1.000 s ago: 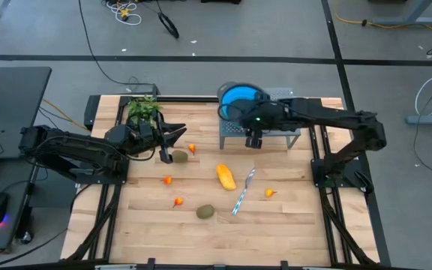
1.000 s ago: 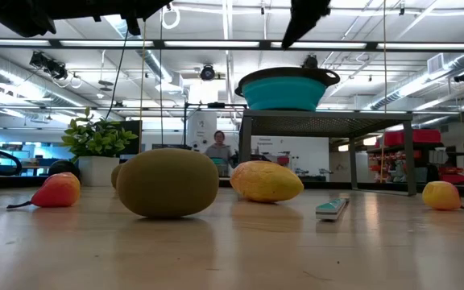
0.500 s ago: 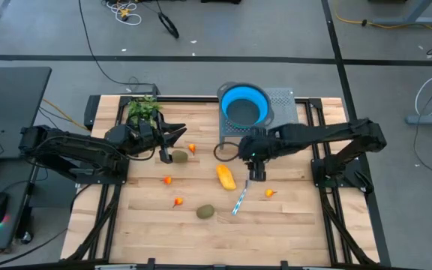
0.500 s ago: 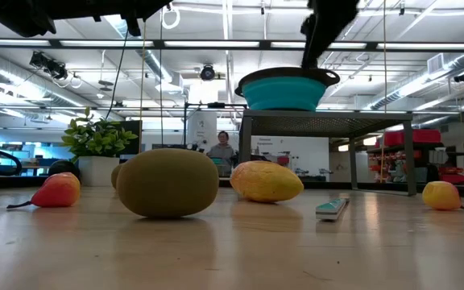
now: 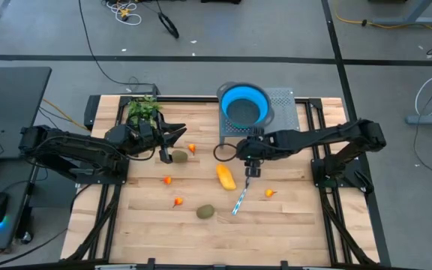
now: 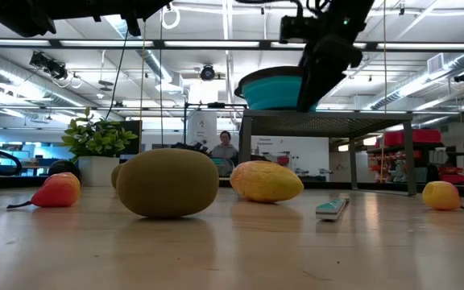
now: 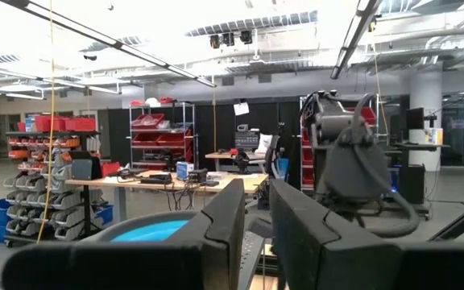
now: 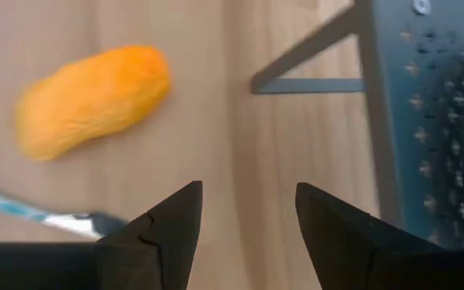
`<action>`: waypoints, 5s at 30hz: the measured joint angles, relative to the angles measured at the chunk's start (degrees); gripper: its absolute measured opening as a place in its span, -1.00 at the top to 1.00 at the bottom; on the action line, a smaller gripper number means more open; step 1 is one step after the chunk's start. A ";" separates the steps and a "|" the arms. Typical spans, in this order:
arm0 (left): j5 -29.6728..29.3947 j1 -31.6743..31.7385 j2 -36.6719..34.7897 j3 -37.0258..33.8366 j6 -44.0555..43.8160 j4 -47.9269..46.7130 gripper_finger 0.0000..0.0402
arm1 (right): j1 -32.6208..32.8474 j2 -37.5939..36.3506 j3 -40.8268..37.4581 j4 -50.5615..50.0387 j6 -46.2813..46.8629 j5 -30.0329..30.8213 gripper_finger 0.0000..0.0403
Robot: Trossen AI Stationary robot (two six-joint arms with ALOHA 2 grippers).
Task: Pick & Place Fruit
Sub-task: Adjust the shelf, then put the mango into the blue strainer bowl on the shelf
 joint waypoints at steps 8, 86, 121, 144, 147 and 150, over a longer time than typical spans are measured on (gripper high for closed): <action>-0.02 0.00 0.02 0.00 0.02 -0.02 0.65 | -1.26 -0.02 -0.71 1.79 -0.27 4.03 -0.05; -0.26 0.00 0.02 0.00 0.24 -0.03 0.65 | 5.76 -0.09 -21.14 47.40 8.63 32.01 0.98; -0.27 0.00 0.02 0.00 0.90 -0.04 0.65 | -0.68 0.04 -21.14 46.15 10.24 27.50 1.00; -0.27 0.00 0.00 0.00 0.90 -0.05 0.65 | 5.54 -1.12 -20.76 49.05 -2.78 18.99 1.00; -0.26 0.00 0.01 0.00 0.90 -0.03 0.65 | 6.41 -2.44 -19.71 49.52 -2.86 11.59 1.00; -0.26 0.00 0.02 -0.01 0.89 -0.03 0.65 | 5.75 -2.78 -19.59 50.33 3.71 -0.24 0.99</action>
